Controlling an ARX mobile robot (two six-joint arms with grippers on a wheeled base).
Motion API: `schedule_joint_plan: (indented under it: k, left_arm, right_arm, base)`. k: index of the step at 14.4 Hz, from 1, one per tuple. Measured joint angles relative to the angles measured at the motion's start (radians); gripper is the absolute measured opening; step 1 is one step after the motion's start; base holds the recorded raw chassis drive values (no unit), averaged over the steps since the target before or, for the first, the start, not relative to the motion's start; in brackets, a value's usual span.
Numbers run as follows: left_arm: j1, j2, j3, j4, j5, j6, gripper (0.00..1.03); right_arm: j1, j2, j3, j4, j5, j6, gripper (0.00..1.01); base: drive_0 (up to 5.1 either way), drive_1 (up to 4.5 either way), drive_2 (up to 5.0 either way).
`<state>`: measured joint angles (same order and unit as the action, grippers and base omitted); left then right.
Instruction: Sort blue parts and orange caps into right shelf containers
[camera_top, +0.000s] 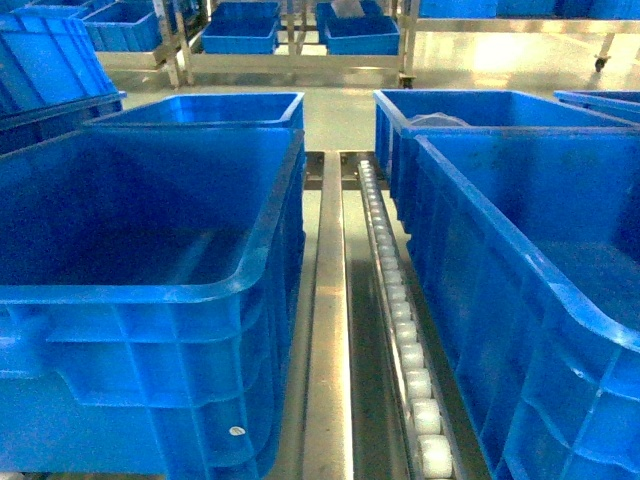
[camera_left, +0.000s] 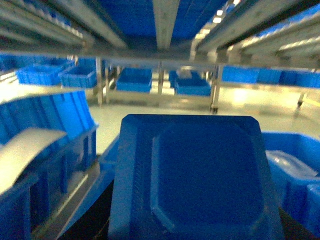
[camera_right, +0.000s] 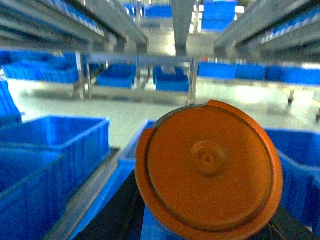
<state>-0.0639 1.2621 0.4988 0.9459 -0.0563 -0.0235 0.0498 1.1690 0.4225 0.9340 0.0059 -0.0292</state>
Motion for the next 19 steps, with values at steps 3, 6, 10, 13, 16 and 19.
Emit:
schedule_joint_plan:
  k: [3, 6, 10, 13, 16, 19]
  left_arm:
    - [0.008, 0.128, 0.059, -0.013, -0.007, -0.011, 0.43]
    - [0.015, 0.265, 0.104, -0.035, -0.003, -0.037, 0.72]
    - [0.034, 0.112, -0.058, -0.017, 0.029, 0.004, 0.72]
    - [0.065, -0.036, -0.222, -0.008, 0.053, 0.006, 0.27]
    - [0.063, -0.194, -0.333, -0.056, 0.056, 0.008, 0.02]
    - [0.063, -0.341, -0.401, -0.132, 0.056, 0.008, 0.02]
  right_arm:
    - [0.006, 0.142, 0.06, -0.013, 0.022, 0.001, 0.42]
    - [0.031, 0.312, 0.118, -0.021, 0.061, 0.0, 0.67]
    - [0.03, 0.164, -0.018, -0.012, 0.07, 0.014, 0.67]
    - [-0.03, 0.018, -0.168, -0.014, -0.002, 0.014, 0.21]
    - [-0.054, -0.138, -0.272, -0.066, -0.005, 0.018, 0.01]
    - [-0.055, -0.273, -0.342, -0.111, -0.004, 0.019, 0.01]
  base:
    - [0.0, 0.0, 0.0]
    - [0.0, 0.0, 0.0]
    - [0.0, 0.0, 0.0]
    - [0.0, 0.0, 0.0]
    - [0.0, 0.0, 0.0]
    - [0.0, 0.0, 0.0]
